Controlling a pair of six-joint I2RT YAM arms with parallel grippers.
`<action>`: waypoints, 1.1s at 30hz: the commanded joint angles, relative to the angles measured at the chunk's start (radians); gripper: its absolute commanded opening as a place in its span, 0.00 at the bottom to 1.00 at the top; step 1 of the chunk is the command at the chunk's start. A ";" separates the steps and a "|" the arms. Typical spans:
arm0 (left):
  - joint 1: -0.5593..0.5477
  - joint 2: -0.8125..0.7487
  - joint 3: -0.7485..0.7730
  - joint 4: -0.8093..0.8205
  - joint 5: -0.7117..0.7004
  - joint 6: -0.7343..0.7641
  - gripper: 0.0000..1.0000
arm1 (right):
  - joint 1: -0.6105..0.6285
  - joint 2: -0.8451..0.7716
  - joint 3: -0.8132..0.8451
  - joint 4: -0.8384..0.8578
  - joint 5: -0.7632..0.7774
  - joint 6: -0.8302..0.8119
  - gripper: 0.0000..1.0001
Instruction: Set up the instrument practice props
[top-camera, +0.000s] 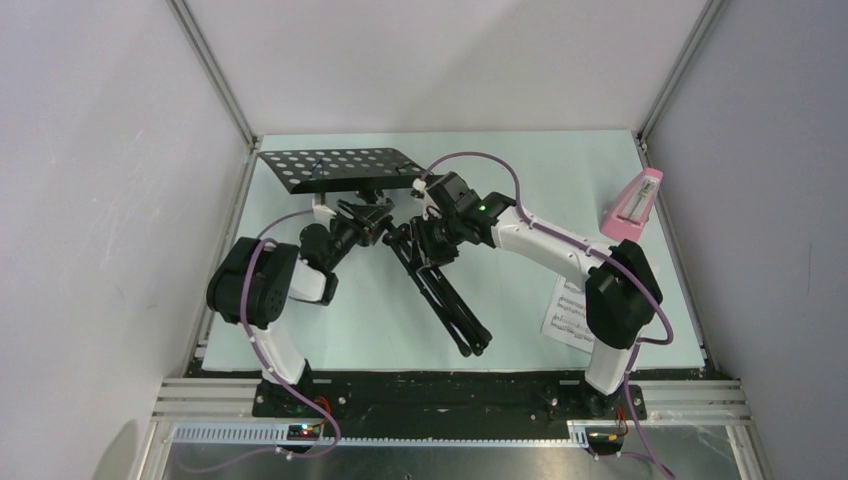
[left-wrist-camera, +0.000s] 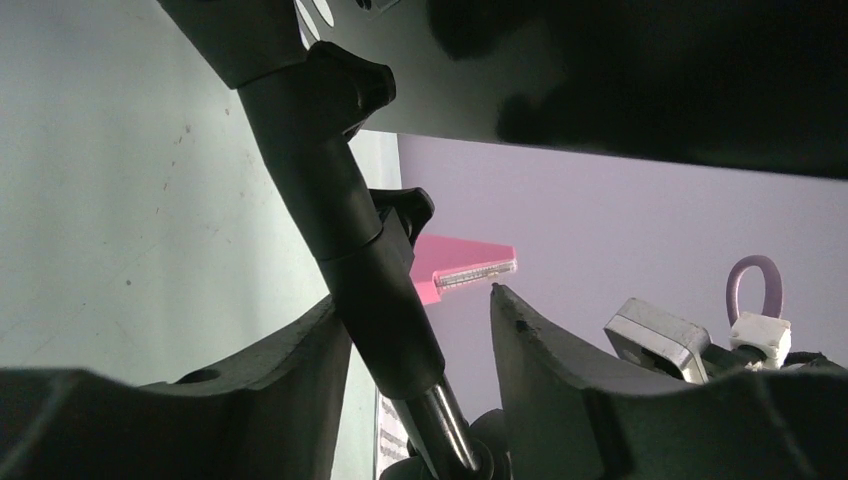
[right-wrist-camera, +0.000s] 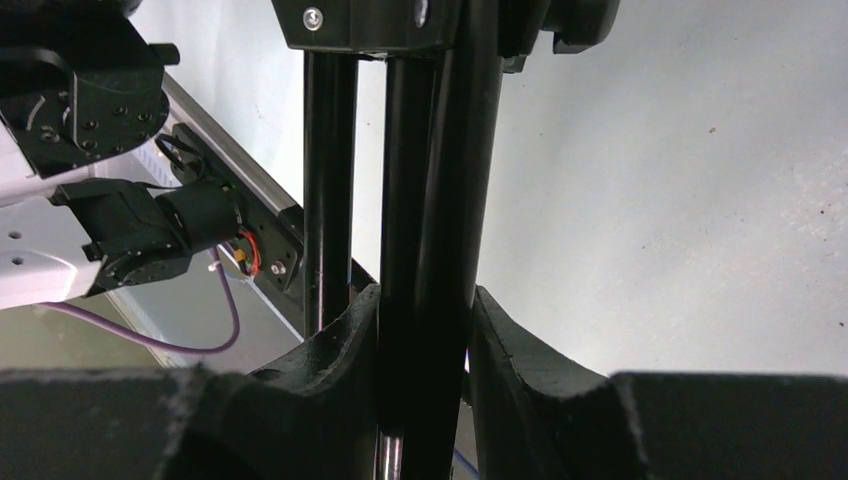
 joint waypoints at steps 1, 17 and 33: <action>-0.016 0.015 0.057 0.123 0.016 -0.013 0.62 | 0.023 -0.096 0.012 0.166 -0.157 -0.071 0.00; -0.033 0.041 0.101 0.123 0.049 0.033 0.01 | 0.061 -0.084 -0.001 0.069 0.001 -0.156 0.00; -0.033 -0.124 0.250 0.103 0.258 0.283 0.00 | 0.103 -0.124 -0.153 0.228 0.337 -0.246 0.00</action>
